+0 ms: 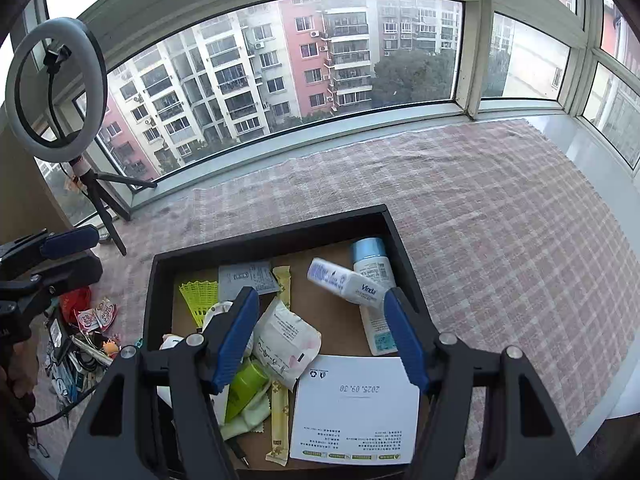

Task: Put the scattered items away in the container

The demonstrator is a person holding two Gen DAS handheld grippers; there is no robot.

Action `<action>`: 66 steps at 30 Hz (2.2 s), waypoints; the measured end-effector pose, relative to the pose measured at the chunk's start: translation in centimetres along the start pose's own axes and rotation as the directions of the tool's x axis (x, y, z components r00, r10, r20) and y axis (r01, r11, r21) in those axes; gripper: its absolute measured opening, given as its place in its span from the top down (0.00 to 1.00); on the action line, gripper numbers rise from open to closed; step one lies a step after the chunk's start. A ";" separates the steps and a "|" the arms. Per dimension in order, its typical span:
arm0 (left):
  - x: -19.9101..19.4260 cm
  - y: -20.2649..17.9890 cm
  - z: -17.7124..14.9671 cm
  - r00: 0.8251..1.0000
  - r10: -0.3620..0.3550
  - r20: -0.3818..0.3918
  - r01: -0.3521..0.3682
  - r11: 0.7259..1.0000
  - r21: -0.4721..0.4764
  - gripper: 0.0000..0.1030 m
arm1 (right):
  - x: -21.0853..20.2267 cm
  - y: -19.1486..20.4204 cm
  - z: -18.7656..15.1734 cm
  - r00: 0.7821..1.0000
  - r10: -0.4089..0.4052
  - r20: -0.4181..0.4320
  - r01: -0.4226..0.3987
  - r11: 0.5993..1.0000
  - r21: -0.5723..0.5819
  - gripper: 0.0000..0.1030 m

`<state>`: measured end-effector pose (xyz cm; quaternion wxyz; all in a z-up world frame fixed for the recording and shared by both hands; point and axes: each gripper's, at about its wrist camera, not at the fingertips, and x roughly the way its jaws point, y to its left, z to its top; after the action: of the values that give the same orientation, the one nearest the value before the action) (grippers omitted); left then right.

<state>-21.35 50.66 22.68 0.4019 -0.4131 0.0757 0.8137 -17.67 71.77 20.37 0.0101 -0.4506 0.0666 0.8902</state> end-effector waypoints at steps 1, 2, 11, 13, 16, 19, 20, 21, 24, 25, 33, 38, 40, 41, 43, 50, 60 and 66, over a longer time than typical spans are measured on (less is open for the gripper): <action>-0.5 0.6 -0.2 1.000 0.007 -0.001 -0.007 1.000 -0.007 0.52 | 0.1 0.4 -0.1 1.000 0.004 -0.005 -0.004 1.000 -0.010 0.38; -1.1 1.3 -0.5 1.000 0.014 -0.001 -0.014 1.000 -0.013 0.52 | 0.2 0.8 -0.2 1.000 0.009 -0.012 -0.010 1.000 -0.021 0.38; -9.0 6.7 -5.1 0.990 0.138 -0.010 -0.138 0.989 -0.056 0.52 | -0.7 8.8 -2.4 0.995 0.086 -0.054 -0.095 0.976 -0.195 0.38; -11.1 7.9 -6.7 0.984 0.179 -0.009 -0.179 0.982 -0.060 0.52 | -0.8 11.2 -3.2 0.990 0.120 -0.078 -0.136 0.960 -0.244 0.38; -14.0 9.9 -9.9 0.975 0.219 -0.023 -0.220 0.972 -0.081 0.52 | -0.7 14.9 -4.9 0.977 0.170 -0.126 -0.201 0.927 -0.316 0.43; -16.6 11.9 -14.0 0.959 0.280 -0.052 -0.284 0.952 -0.111 0.52 | -0.2 18.7 -7.0 0.953 0.231 -0.197 -0.289 0.888 -0.357 0.50; -17.4 12.7 -15.5 0.952 0.300 -0.062 -0.305 0.944 -0.128 0.52 | 0.1 20.0 -7.9 0.945 0.246 -0.215 -0.312 0.875 -0.370 0.50; -18.2 13.6 -17.2 0.945 0.316 -0.078 -0.325 0.934 -0.151 0.52 | 0.4 21.3 -8.9 0.937 0.256 -0.238 -0.333 0.861 -0.384 0.50; -20.1 16.2 -22.5 0.927 0.350 -0.132 -0.373 0.897 -0.239 0.54 | 1.5 25.0 -12.1 0.911 0.270 -0.311 -0.387 0.818 -0.425 0.54; -20.6 17.0 -24.3 0.920 0.363 -0.149 -0.391 0.880 -0.271 0.56 | 2.0 26.1 -13.0 0.905 0.269 -0.329 -0.398 0.808 -0.434 0.55; -21.5 20.3 -36.9 0.888 0.345 -0.303 -0.449 0.790 -0.417 0.52 | 5.6 32.2 -18.5 0.889 0.200 -0.413 -0.409 0.753 -0.515 0.56; -19.8 20.2 -39.9 0.880 0.331 -0.341 -0.456 0.792 -0.407 0.38 | 6.9 33.6 -19.7 0.887 0.171 -0.428 -0.399 0.750 -0.527 0.56; -18.8 20.0 -40.3 0.874 0.331 -0.357 -0.460 0.802 -0.382 0.37 | 7.4 34.1 -19.9 0.888 0.159 -0.432 -0.393 0.749 -0.533 0.56; -18.4 20.0 -40.4 0.869 0.337 -0.362 -0.467 0.802 -0.372 0.36 | 7.6 34.2 -20.0 0.890 0.152 -0.430 -0.387 0.750 -0.537 0.56; -17.7 20.3 -40.6 0.867 0.335 -0.368 -0.467 0.803 -0.370 0.36 | 8.0 34.6 -20.0 0.891 0.143 -0.431 -0.382 0.748 -0.542 0.56; -15.3 20.2 -40.5 0.863 0.331 -0.381 -0.453 0.840 -0.297 0.34 | 9.6 35.8 -20.1 0.895 0.107 -0.434 -0.364 0.737 -0.569 0.56; -14.8 19.1 -40.4 0.871 0.353 -0.343 -0.447 0.859 -0.250 0.37 | 10.4 36.6 -20.3 0.900 0.065 -0.430 -0.345 0.709 -0.615 0.63; -16.8 18.8 -41.1 0.888 0.312 -0.337 -0.418 0.854 -0.311 0.50 | 9.9 35.3 -19.7 0.890 0.083 -0.449 -0.362 0.728 -0.582 0.80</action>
<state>-4.05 9.49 4.43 0.1377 -0.5684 0.0512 0.8096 -10.52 33.82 4.72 -0.2701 -0.5826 -0.1919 0.7421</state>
